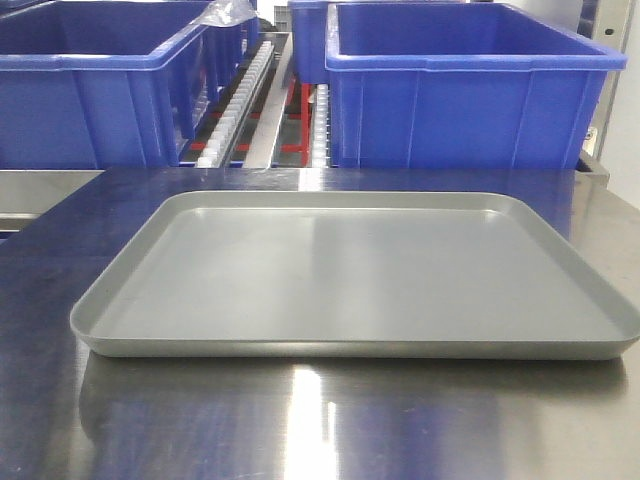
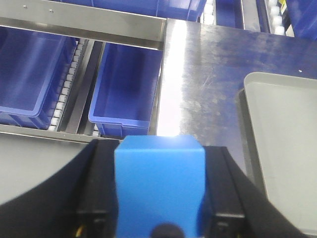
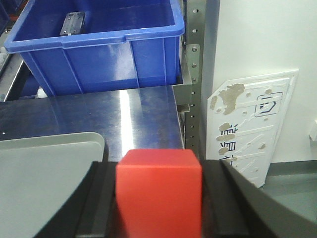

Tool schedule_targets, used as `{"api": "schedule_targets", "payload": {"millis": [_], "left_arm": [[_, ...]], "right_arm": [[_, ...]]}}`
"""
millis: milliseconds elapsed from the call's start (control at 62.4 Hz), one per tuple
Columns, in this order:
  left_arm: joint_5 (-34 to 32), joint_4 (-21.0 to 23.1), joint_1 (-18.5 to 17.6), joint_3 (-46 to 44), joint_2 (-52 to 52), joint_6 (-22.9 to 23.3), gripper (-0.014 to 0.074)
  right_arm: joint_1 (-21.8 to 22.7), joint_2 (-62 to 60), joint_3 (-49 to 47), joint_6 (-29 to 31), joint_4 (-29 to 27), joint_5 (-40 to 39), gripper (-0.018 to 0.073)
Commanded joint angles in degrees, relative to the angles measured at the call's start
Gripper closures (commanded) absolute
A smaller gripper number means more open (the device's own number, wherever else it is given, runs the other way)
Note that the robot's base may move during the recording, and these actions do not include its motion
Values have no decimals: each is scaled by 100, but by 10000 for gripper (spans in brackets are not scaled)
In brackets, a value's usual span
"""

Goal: Sort and place red and blue blocks on shelf

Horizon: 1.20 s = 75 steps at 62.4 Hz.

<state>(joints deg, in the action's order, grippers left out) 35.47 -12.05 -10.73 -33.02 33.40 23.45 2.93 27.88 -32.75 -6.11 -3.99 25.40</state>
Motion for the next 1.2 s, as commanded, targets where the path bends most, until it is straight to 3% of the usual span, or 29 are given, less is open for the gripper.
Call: {"api": "schedule_targets", "payload": {"millis": [0, 1185], "left_arm": [[-445, -72, 17, -160, 0, 50, 463], [-445, -72, 17, -160, 0, 50, 463]], "right_arm": [[51, 6, -164, 0, 66, -490, 502], [39, 6, -164, 0, 66, -490, 502]]}}
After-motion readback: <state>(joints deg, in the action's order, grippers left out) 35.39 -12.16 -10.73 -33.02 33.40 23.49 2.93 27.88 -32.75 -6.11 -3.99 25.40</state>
